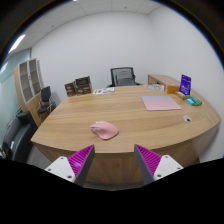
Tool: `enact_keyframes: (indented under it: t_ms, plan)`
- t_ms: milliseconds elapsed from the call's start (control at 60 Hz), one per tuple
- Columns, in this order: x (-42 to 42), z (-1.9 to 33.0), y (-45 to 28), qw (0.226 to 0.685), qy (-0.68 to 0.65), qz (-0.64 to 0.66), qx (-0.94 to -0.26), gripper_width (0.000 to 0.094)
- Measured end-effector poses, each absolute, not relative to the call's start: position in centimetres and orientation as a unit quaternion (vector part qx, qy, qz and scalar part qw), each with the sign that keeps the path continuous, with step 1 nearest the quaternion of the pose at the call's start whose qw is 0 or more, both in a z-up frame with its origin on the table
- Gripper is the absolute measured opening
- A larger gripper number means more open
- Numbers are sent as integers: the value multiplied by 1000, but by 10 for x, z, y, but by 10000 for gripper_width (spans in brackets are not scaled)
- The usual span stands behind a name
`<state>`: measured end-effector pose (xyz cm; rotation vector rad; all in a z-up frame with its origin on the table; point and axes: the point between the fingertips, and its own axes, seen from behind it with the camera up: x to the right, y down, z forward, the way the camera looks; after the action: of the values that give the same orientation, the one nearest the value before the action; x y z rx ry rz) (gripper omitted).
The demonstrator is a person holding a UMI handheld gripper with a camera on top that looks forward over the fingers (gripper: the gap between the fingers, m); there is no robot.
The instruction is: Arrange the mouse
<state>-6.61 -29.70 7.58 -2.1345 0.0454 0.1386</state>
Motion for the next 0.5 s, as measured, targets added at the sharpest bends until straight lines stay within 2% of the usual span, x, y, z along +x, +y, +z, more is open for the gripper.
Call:
enact_keyframes:
  t_ms: [233, 500]
  plan:
    - [-75, 55, -240, 497, -16, 70, -865, 829]
    - [-99, 12, -128, 511, -54, 52, -856, 821]
